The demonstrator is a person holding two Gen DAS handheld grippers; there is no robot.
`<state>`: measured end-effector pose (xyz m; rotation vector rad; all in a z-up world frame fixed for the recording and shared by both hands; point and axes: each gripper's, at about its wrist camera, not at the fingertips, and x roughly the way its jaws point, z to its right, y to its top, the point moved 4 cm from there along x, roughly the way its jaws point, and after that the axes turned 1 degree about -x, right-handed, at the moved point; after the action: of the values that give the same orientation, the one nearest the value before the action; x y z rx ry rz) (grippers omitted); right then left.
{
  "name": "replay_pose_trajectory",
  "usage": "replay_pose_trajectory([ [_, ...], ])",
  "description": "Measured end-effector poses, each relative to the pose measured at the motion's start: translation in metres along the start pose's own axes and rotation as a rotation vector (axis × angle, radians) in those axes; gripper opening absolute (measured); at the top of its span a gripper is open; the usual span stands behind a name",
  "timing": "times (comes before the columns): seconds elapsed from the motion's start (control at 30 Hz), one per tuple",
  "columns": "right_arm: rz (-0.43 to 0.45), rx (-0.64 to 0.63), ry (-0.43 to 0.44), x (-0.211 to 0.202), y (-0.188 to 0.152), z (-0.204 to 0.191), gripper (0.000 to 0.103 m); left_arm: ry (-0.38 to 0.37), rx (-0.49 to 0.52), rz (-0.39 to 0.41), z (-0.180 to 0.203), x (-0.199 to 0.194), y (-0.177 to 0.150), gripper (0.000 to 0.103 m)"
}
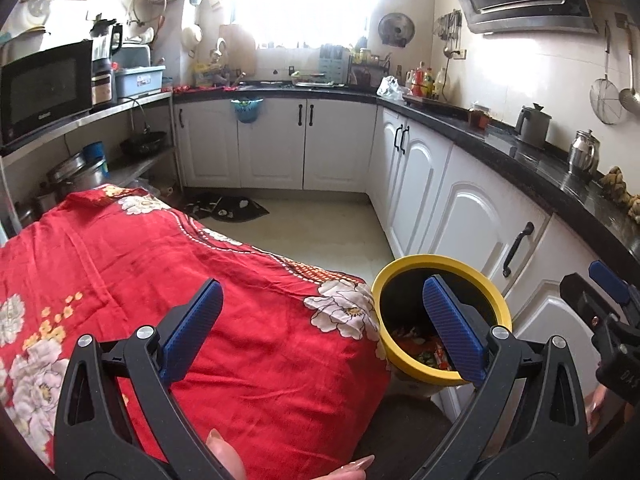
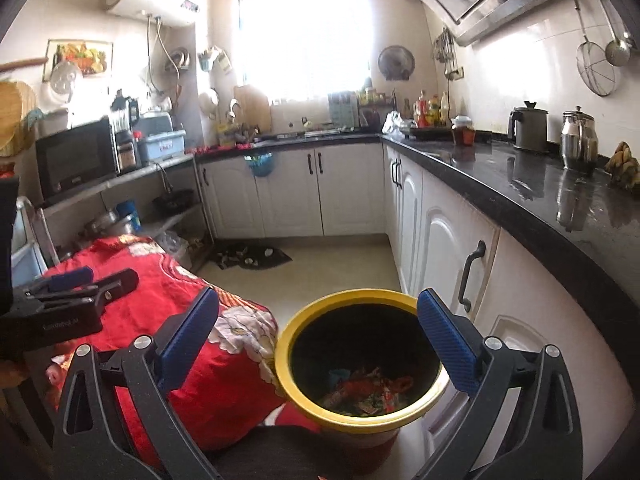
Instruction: Collect trash
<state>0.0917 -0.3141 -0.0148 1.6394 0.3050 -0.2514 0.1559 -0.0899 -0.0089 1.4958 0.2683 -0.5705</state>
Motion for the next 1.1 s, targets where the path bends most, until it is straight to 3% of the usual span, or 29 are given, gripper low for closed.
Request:
replay_pose_trajectory([
  [0.47, 0.177, -0.022, -0.079, -0.041, -0.03, -0.012, 0.097, 0.016, 0.031, 0.077, -0.005, -0.026, -0.042, 0.092],
  [1.1, 0.156, -0.037, -0.09, -0.036, -0.045, -0.02, 0.097, 0.029, 0.005, 0.099, -0.011, -0.032, -0.048, 0.092],
])
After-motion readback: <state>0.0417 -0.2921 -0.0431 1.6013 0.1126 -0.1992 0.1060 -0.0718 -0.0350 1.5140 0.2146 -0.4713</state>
